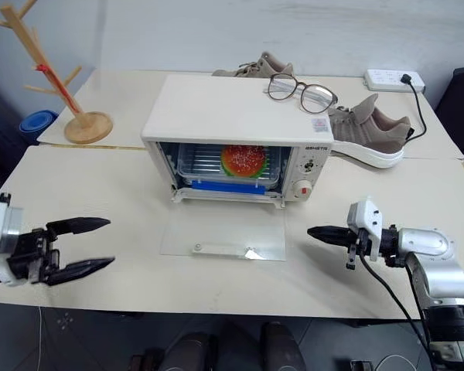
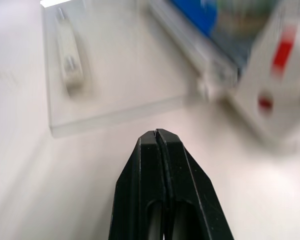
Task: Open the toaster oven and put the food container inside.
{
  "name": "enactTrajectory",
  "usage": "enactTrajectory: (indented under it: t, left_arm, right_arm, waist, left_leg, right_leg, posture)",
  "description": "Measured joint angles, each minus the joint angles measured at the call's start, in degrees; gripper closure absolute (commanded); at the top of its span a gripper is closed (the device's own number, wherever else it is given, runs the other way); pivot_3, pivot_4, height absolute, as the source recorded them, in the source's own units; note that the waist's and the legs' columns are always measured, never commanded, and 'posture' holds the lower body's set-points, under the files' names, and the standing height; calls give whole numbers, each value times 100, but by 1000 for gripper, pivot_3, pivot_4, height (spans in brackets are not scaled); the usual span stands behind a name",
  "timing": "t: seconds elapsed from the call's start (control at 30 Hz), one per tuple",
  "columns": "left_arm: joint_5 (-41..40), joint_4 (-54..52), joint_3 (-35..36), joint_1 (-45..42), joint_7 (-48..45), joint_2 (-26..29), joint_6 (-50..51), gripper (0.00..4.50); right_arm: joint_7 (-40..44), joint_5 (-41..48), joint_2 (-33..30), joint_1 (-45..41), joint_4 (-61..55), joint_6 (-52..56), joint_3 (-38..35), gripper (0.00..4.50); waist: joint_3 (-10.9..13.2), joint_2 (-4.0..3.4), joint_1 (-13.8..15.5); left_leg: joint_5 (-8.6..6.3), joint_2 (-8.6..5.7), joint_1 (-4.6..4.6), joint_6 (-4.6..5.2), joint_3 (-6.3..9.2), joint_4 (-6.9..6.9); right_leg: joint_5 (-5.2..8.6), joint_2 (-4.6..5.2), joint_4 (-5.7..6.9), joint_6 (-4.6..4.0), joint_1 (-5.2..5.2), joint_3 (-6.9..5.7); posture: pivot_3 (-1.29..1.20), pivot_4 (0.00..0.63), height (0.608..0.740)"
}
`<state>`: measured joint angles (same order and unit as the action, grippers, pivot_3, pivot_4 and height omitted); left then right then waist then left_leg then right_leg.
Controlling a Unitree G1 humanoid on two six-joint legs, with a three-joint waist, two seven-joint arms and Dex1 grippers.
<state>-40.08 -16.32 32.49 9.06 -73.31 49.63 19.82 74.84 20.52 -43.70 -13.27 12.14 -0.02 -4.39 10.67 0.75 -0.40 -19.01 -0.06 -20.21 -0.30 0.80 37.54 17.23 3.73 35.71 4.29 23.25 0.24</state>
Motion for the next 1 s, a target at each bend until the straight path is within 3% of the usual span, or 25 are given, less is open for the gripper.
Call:
enactTrajectory:
  t: [0.23, 0.47, 0.67, 0.83, 0.93, 1.0]
  left_arm:
    - [-120, -48, 23, 206, 130, -187, 104, 43]
    - [-549, -209, 302, 263, 976, -667, 458, 43]
    - [-915, -230, 785, 37, 2197, -1306, 511, 43]
    - [-752, -288, 650, 318, 2268, -1335, 485, 43]
    - [-397, -260, 485, 320, 2176, -1036, 362, 0]
    - [-55, -126, 403, 333, 2084, -814, 195, 0]
  right_arm:
    - [309, -322, 637, -434, 605, -457, 651, 4500]
    - [166, 329, 1177, -414, -156, 204, 586, 4500]
    - [-509, 1201, 1601, -373, -1106, 868, 175, 4500]
    - [-1531, 2049, 2049, -897, -1806, 1635, -173, 4500]
    - [-1498, 2127, 1798, -1027, -1914, 1790, -229, 3925]
    - [-1220, 2011, 1508, -873, -1913, 1665, -235, 3298]
  waist:
    - [-2, 3, -143]
    - [0, 0, -118]
    - [0, 1, -113]
    - [0, 1, -132]
    - [-3, 5, -59]
    - [-3, 5, -18]
  left_leg:
    - [14, 18, -11, -29, -5, -22]
    - [14, 16, -10, -32, 0, -21]
    - [13, 15, -12, -34, 3, -22]
    - [15, 16, -11, -40, 3, -26]
    - [15, 13, -14, -38, 12, -25]
    - [12, 6, -16, -30, 6, -29]
  right_leg:
    - [-1, -24, 16, 2, 34, 3]
    - [-1, -19, 20, 2, 34, 3]
    - [-1, -19, 17, 2, 34, 1]
    - [0, -21, 22, 0, 40, 2]
    - [2, -16, 12, -4, 35, -7]
    - [2, -10, 3, -4, 34, -3]
  posture:
    - [0, 150, 740]
    - [0, 150, 740]
    - [0, 150, 740]
    - [0, 150, 740]
    - [0, 150, 740]
    - [0, 150, 740]
